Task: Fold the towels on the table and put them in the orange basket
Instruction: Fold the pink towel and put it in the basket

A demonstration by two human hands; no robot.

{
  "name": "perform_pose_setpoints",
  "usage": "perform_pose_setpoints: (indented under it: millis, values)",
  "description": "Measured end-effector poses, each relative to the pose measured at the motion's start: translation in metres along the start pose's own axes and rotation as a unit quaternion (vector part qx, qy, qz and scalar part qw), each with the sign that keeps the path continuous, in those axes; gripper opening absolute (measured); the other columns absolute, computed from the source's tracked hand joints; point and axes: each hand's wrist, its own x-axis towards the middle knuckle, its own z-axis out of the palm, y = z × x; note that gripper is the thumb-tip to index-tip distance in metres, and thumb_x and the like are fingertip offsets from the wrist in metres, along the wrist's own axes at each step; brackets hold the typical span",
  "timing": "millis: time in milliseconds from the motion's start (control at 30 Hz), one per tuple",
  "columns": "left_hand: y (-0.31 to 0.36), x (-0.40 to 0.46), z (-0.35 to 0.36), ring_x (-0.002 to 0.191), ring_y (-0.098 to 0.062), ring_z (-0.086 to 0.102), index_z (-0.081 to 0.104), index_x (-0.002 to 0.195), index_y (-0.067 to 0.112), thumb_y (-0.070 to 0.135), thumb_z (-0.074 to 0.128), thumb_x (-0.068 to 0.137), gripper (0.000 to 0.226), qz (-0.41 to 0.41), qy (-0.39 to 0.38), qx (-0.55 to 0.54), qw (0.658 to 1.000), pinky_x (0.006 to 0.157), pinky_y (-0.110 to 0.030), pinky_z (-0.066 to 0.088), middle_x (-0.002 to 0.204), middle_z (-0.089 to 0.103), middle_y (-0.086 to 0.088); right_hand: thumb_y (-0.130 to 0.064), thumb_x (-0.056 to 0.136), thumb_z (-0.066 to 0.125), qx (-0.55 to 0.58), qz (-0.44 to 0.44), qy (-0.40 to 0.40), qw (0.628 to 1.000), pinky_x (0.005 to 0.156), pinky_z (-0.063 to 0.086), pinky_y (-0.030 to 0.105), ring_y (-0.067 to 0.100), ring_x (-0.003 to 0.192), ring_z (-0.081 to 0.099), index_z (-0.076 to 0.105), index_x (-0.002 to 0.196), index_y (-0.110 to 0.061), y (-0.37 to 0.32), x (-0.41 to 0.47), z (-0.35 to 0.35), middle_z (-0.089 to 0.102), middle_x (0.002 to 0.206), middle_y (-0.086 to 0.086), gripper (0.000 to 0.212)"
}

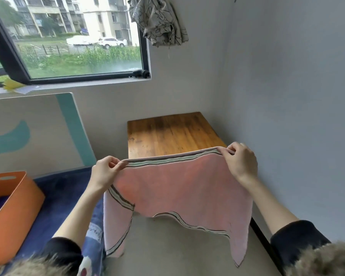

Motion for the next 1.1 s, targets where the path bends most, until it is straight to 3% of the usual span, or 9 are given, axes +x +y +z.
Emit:
perform_pose_setpoints:
  millis: [233,433,900,1100]
  values:
    - [-0.019,0.081,0.042,0.071,-0.016,0.054,0.065,0.078,0.014,0.021,0.069,0.083,0.009,-0.016,-0.061,0.038,0.997,0.066,-0.026,0.036,0.072,0.061,0.000,-0.038,0.087,0.060,-0.091,0.015,-0.103,0.990,0.077,0.046,0.037,0.033,0.085,0.057,0.062,0.075,-0.012,0.016,0.076,0.079,0.061,0.089,0.010,0.029]
    - [-0.044,0.165,0.083,0.066,-0.009,0.055,0.066,0.077,0.016,0.020,0.069,0.082,0.007,-0.032,-0.110,0.052,0.992,0.061,-0.023,0.038,0.073,0.064,-0.001,-0.036,0.090,0.056,-0.166,0.001,-0.109,0.980,0.086,0.037,0.037,0.031,0.095,0.055,0.066,0.087,-0.012,0.016,0.144,0.151,0.063,0.099,0.010,0.026]
    - [-0.078,0.382,0.181,0.076,-0.018,0.056,0.064,0.075,0.020,0.026,0.068,0.082,0.010,-0.040,-0.202,0.095,0.974,0.066,-0.024,0.035,0.076,0.061,-0.001,-0.032,0.095,0.048,-0.280,0.010,-0.125,0.952,0.084,0.030,0.037,0.030,0.099,0.052,0.066,0.098,-0.013,0.019,0.292,0.310,0.065,0.103,0.011,0.026]
    - [-0.080,0.453,0.233,0.078,-0.018,0.059,0.063,0.076,0.020,0.029,0.065,0.085,0.013,-0.030,-0.195,0.121,0.973,0.068,-0.026,0.040,0.081,0.064,-0.002,-0.030,0.097,0.044,-0.304,-0.022,-0.153,0.940,0.083,0.029,0.038,0.029,0.098,0.051,0.064,0.100,-0.013,0.045,0.354,0.360,0.065,0.102,0.010,0.026]
